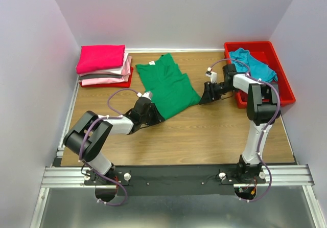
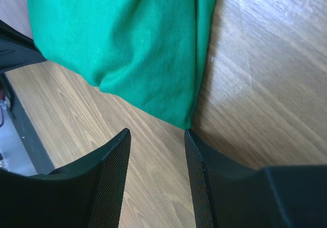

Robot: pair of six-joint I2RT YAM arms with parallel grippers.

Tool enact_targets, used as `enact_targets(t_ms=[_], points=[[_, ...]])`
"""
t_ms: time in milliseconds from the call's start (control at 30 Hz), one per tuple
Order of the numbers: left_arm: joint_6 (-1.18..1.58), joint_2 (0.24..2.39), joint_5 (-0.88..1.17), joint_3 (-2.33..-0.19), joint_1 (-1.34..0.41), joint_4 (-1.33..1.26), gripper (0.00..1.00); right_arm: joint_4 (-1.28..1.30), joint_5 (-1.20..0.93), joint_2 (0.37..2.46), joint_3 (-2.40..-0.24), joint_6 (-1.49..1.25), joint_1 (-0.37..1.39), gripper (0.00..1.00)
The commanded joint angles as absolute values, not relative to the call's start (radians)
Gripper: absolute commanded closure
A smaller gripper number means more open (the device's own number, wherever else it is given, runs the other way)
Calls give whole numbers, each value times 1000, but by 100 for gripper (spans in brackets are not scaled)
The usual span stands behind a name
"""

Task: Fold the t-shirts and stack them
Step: Fold the tshirt

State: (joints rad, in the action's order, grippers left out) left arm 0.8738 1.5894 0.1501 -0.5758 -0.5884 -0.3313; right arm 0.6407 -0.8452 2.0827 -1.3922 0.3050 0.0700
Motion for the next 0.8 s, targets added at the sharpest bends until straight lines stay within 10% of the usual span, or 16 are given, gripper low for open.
enact_targets(t_ms=[0, 400, 767], points=[[828, 1617, 152, -595, -580, -333, 79, 657, -841, 2144, -1420, 301, 72, 46], [784, 1546, 187, -592, -560, -302, 83, 652, -776, 2175, -1479, 267, 71, 50], [761, 1505, 216, -586, -558, -267, 91, 655, -779, 2125, -1414, 275, 63, 99]])
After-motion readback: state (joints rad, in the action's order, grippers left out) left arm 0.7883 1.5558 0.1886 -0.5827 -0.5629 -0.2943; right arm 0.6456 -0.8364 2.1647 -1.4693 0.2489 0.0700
